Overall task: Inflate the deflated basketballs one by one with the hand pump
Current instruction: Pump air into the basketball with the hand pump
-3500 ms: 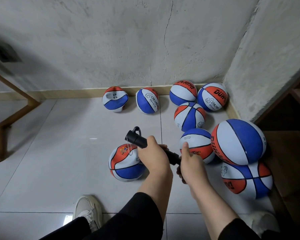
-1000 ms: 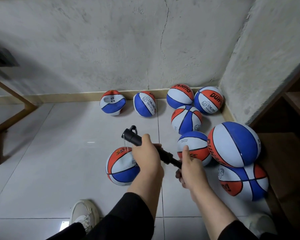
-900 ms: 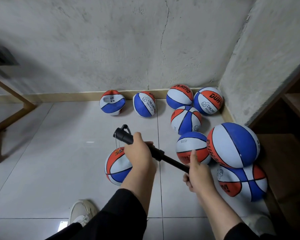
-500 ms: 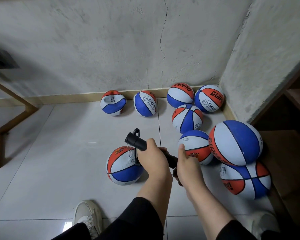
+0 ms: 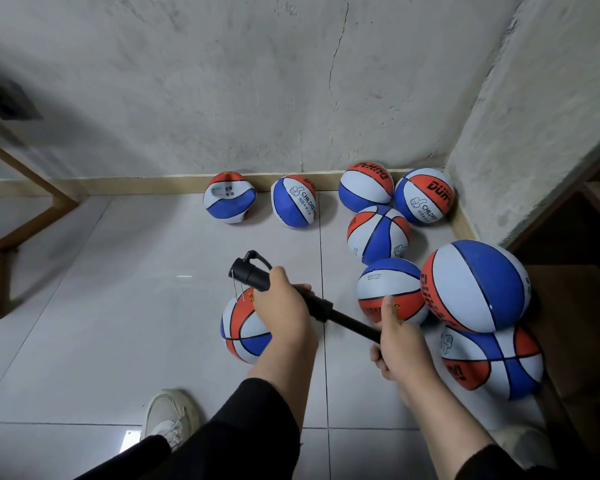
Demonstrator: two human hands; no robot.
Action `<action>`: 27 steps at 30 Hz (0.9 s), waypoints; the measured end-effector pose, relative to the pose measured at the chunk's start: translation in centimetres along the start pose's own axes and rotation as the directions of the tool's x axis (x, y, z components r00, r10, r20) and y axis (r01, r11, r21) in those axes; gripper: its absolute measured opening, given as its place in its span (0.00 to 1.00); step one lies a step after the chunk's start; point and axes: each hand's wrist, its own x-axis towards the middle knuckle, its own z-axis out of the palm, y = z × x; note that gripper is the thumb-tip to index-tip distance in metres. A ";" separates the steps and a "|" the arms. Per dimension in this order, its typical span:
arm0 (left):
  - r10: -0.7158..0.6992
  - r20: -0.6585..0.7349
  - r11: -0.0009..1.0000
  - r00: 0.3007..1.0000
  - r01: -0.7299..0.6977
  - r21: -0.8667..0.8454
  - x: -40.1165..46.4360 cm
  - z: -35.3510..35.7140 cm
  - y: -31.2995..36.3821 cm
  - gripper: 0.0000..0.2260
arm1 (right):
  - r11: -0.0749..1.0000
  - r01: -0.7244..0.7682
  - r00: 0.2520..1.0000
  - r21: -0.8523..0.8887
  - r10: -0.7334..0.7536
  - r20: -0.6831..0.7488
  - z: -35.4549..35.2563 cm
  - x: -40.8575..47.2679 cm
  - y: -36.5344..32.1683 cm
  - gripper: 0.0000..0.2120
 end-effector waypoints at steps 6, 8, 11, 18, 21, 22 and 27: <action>0.007 0.057 1.000 0.998 -0.006 -0.021 -3.0 1.2 -1.2 0.10 | 0.994 0.101 0.995 -0.041 -0.101 -0.001 2.5 -0.5 -0.7 0.30; 0.008 0.057 1.000 0.998 -0.008 -0.006 -3.2 1.1 -1.6 0.14 | 0.990 0.113 0.993 -0.080 -0.112 0.024 2.8 -0.9 -0.7 0.32; -0.002 0.069 1.000 0.998 0.002 -0.010 -3.1 1.1 -1.4 0.15 | 0.990 0.116 0.993 -0.076 -0.113 0.041 2.7 -1.0 -1.0 0.33; -0.022 0.000 1.000 1.000 0.022 0.008 0.1 -0.3 1.0 0.15 | 1.000 -0.014 1.000 0.003 0.014 -0.012 -0.2 -0.2 -0.1 0.36; -0.008 -0.029 1.000 1.000 0.008 0.012 0.3 -0.4 0.8 0.18 | 1.000 0.006 1.000 -0.019 -0.006 0.002 0.1 -0.1 0.0 0.36; -0.007 -0.032 1.000 0.999 0.007 0.000 0.1 -0.2 0.7 0.18 | 0.999 0.021 1.000 -0.036 -0.021 0.007 0.4 0.0 -0.2 0.36; -0.027 0.009 0.999 1.000 0.027 -0.046 -2.0 0.7 -0.6 0.08 | 0.991 0.110 0.994 -0.080 -0.109 0.015 1.9 -0.2 -0.9 0.35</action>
